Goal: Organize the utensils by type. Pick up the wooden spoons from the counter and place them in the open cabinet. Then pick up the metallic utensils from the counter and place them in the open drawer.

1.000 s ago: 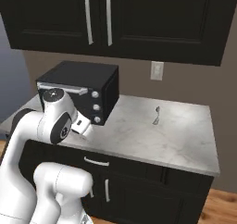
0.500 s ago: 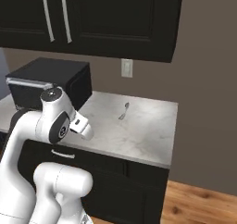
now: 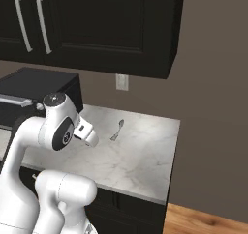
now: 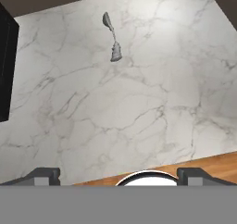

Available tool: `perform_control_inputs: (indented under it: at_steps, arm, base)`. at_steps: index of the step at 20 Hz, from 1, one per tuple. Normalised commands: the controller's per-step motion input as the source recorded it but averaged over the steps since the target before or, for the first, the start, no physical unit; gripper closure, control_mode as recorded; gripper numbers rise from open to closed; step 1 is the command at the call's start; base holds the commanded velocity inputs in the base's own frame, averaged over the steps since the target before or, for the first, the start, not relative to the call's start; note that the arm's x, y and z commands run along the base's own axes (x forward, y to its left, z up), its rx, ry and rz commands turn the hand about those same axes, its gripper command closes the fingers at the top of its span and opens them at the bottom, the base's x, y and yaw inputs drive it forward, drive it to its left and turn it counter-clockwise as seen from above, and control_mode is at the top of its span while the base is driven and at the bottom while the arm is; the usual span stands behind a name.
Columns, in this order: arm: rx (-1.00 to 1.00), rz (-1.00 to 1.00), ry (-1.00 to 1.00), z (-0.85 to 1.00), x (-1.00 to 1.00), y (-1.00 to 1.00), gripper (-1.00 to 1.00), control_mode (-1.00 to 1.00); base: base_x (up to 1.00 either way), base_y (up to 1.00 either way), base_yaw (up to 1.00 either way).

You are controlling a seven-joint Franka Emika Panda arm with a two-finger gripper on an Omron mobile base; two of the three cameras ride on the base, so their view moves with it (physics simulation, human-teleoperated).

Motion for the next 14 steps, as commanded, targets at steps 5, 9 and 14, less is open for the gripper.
perform_control_inputs:
  at_steps: [5,9,14]
  arm:
    - [0.0,0.0,0.0,0.0,0.0,0.0,-1.0,1.0]
    - [0.0,0.0,0.0,0.0,0.0,0.0,-1.0,1.0]
    - [0.0,0.0,0.0,0.0,0.0,0.0,-1.0,1.0]
  base:
    - [0.13,-0.08,0.05]
    - [0.0,0.0,0.0]
    - [0.0,0.0,0.0]
